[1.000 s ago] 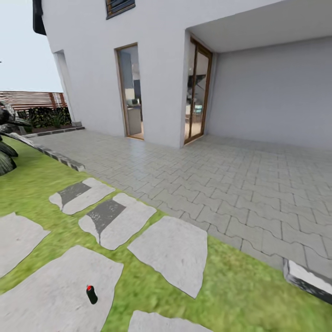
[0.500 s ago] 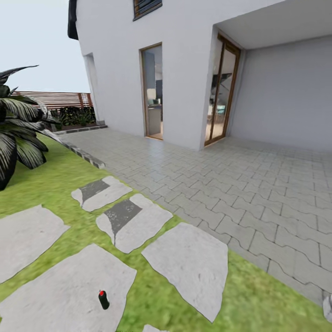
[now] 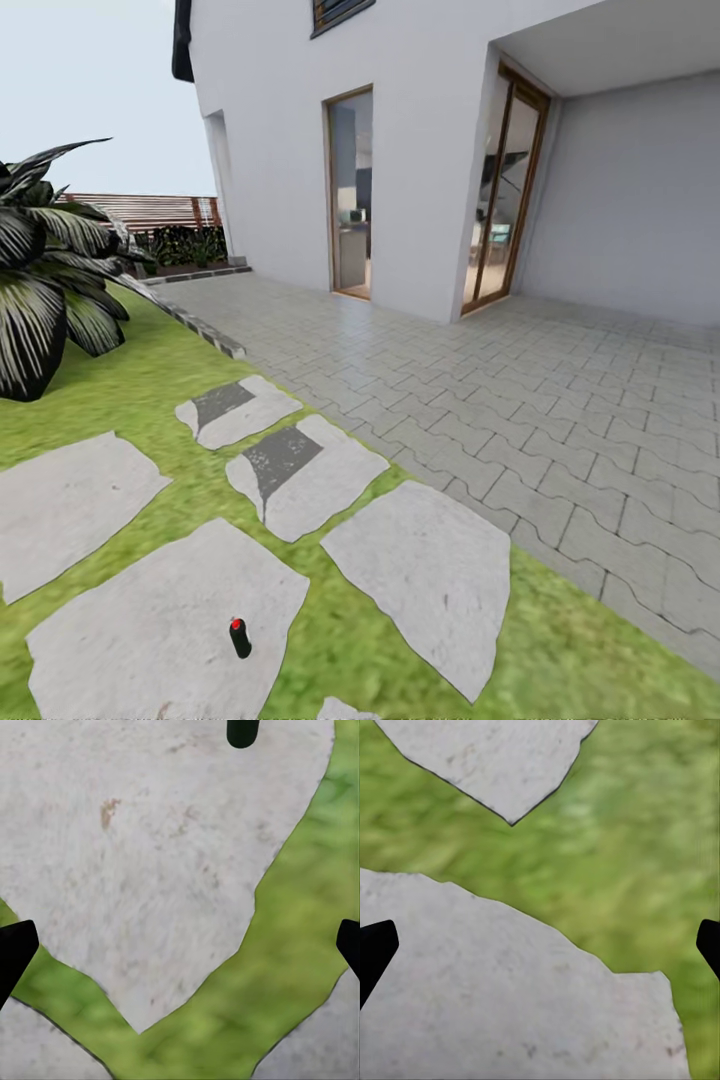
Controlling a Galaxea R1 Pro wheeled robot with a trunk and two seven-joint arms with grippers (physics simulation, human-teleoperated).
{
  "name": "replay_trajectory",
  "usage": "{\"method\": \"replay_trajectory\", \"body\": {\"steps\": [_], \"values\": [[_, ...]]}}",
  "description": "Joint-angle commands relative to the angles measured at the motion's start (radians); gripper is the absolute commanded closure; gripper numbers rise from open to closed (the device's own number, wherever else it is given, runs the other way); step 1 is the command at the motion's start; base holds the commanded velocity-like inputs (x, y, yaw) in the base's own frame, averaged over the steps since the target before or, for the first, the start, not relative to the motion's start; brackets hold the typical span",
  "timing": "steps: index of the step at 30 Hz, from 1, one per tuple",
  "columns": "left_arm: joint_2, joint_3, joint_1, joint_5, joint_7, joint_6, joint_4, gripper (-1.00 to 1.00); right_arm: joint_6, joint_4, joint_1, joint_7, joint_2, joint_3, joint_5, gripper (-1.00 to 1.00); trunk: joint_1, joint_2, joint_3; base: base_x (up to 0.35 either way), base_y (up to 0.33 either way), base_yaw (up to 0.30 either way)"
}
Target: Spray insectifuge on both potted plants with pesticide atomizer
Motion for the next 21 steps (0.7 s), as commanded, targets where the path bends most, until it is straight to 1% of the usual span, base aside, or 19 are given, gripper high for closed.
{"method": "replay_trajectory", "body": {"steps": [1, 6, 8, 12, 21], "values": [[0.0, 0.002, 0.0, 0.001, 0.0, -0.003, 0.001, -1.0, -0.003, 0.001, 0.0, 0.0, 0.0, -0.002, 0.0, -1.0, 0.0, 0.0, -0.001, 0.0, 0.0, 0.0], [0.0, 0.002, 0.0, 0.001, 0.0, -0.003, 0.001, -1.0, -0.003, 0.002, -0.001, 0.001, 0.0, -0.002, 0.0, -1.0, 0.0, 0.0, -0.002, 0.0, 0.0, 0.008], [0.0, 0.002, 0.0, 0.001, 0.0, -0.003, 0.001, -1.0, -0.002, 0.003, -0.001, 0.001, 0.0, -0.002, 0.0, -1.0, 0.0, 0.0, -0.002, 0.0, 0.0, 0.118], [-0.001, 0.002, -0.001, 0.001, 0.0, -0.003, 0.001, -1.0, -0.003, 0.004, -0.001, 0.0, 0.0, -0.002, 0.0, -1.0, 0.0, 0.0, -0.002, 0.0, 0.0, 0.224], [0.0, 0.002, -0.001, 0.001, 0.0, -0.003, 0.001, -1.0, -0.003, 0.003, -0.001, -0.001, 0.0, -0.002, 0.0, -1.0, 0.0, 0.0, -0.002, 0.0, 0.0, 0.271]]}}
